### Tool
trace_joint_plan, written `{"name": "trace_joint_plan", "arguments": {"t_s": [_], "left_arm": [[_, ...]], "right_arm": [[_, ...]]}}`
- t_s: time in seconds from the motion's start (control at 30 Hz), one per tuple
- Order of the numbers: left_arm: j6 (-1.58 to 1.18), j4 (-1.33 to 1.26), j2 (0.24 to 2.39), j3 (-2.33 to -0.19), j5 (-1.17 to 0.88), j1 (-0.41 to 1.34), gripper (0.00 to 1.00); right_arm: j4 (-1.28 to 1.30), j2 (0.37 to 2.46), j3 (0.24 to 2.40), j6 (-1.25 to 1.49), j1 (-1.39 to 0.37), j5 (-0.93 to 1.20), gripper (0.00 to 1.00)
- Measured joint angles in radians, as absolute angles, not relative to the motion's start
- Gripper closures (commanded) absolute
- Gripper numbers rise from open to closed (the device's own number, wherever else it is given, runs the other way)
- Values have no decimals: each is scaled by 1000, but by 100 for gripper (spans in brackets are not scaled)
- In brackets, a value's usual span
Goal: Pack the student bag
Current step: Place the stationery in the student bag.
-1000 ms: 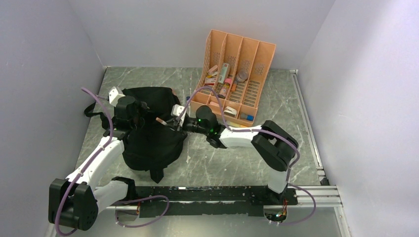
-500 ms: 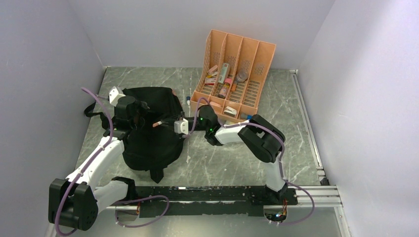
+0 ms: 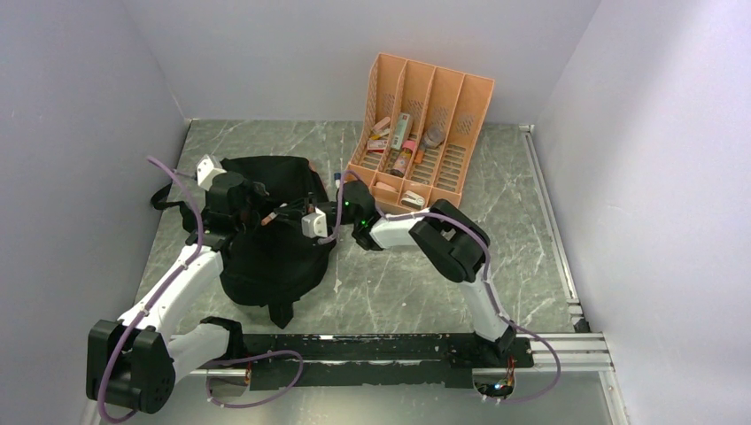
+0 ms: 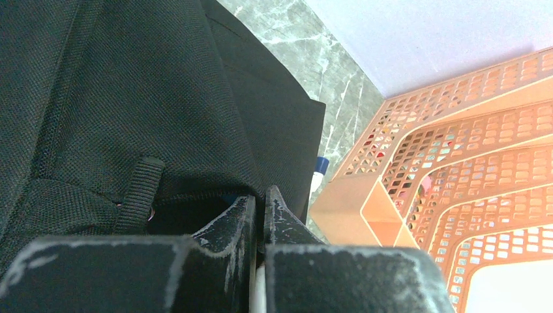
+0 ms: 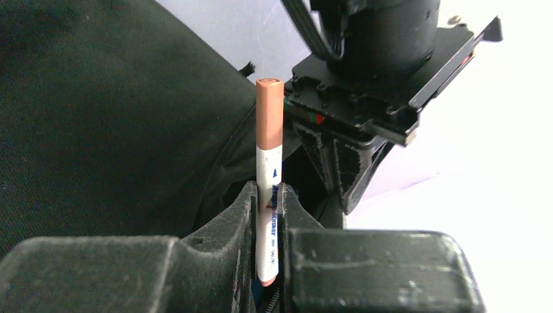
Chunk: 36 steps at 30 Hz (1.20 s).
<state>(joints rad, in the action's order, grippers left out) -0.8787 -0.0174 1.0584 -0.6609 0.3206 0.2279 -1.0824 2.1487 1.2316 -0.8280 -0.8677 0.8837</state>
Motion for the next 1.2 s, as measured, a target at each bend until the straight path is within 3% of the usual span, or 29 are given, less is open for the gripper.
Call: {"name": "trace_joint_plan", "arguments": {"t_s": [0.33, 0.9, 1.2], "left_arm": [[-879, -17, 1058, -661, 321, 236, 95], [-878, -16, 1058, -661, 329, 257, 95], [-878, -16, 1059, -661, 329, 259, 95]], "right_arm": [[-1016, 2271, 1373, -838, -851, 868, 100], [-736, 2260, 1420, -949, -855, 663, 100], [-739, 2252, 1423, -901, -900, 411, 91]]}}
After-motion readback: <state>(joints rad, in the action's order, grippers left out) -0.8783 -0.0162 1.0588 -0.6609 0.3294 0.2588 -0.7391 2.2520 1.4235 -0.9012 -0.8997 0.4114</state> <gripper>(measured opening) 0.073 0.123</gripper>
